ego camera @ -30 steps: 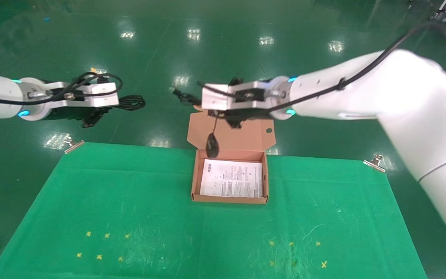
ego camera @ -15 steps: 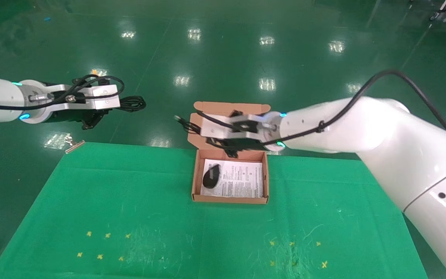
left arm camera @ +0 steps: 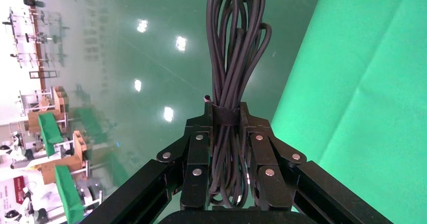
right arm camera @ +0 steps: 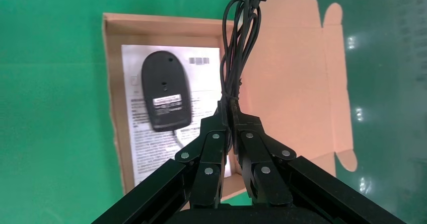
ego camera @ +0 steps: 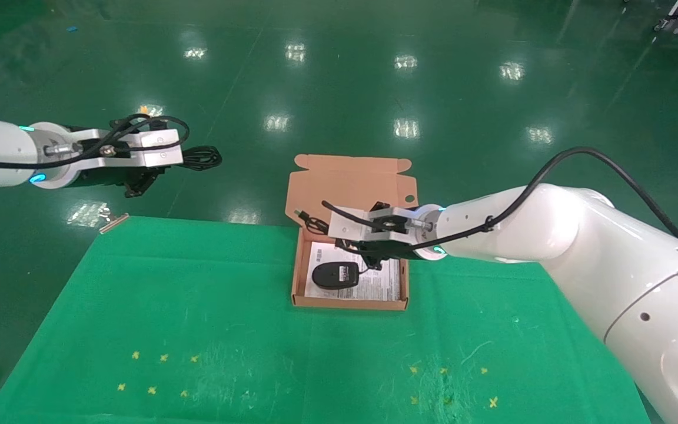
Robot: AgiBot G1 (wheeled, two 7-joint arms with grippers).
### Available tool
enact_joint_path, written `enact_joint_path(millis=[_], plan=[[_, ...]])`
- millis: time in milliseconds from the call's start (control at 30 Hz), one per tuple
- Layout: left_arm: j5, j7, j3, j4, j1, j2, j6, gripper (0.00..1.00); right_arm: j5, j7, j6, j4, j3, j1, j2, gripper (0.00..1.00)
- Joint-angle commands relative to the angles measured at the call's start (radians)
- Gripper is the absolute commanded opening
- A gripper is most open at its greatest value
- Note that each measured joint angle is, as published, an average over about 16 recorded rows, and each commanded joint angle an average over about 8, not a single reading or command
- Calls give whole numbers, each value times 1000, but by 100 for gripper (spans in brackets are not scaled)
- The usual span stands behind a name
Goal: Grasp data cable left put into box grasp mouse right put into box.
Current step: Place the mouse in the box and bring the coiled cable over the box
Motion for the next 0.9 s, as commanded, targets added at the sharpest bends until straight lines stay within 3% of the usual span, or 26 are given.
enact_joint_path(millis=[33, 433, 667, 900], plan=[[1, -1, 0, -1, 0, -1, 0, 0, 9, -5, 2, -7, -7, 0, -2, 100], [-49, 25, 1, 34, 26, 53, -21, 0, 22, 17, 1, 42, -26, -1, 29, 100], [-92, 98, 10, 128, 73, 166, -124, 0, 12, 46, 2, 68, -22, 22, 93, 100], [-174, 238, 15, 287, 118, 311, -246, 0, -29, 101, -12, 126, -25, 55, 196, 100]])
